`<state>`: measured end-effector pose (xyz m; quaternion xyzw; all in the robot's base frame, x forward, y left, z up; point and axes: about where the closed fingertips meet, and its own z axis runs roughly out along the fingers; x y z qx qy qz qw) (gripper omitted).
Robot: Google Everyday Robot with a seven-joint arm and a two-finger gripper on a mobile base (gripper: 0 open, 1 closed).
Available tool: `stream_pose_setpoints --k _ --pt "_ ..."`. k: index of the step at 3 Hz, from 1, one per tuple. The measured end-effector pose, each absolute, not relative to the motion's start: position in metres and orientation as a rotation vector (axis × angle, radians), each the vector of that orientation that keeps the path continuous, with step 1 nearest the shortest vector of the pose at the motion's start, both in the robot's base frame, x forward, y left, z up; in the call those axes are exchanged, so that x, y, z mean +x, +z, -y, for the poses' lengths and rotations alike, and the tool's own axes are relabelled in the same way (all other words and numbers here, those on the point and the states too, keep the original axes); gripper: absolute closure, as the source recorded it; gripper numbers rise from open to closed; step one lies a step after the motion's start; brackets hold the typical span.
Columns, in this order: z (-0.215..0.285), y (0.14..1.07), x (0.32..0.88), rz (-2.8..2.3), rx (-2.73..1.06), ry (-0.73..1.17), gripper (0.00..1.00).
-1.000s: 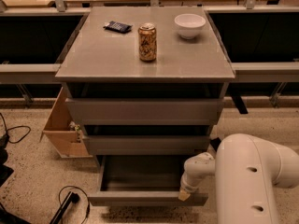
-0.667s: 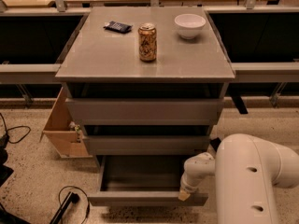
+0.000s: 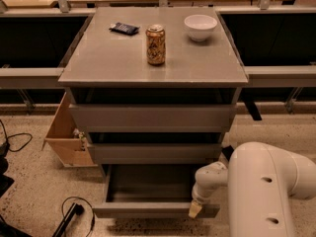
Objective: Open bottom drawer
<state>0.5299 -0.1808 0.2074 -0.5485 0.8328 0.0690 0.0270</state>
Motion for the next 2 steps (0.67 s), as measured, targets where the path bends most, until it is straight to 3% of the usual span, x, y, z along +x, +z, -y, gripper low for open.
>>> stream_pose_setpoints --k 2 --pt "0.178 0.192 0.514 -2.582 -1.698 0.252 0.0"
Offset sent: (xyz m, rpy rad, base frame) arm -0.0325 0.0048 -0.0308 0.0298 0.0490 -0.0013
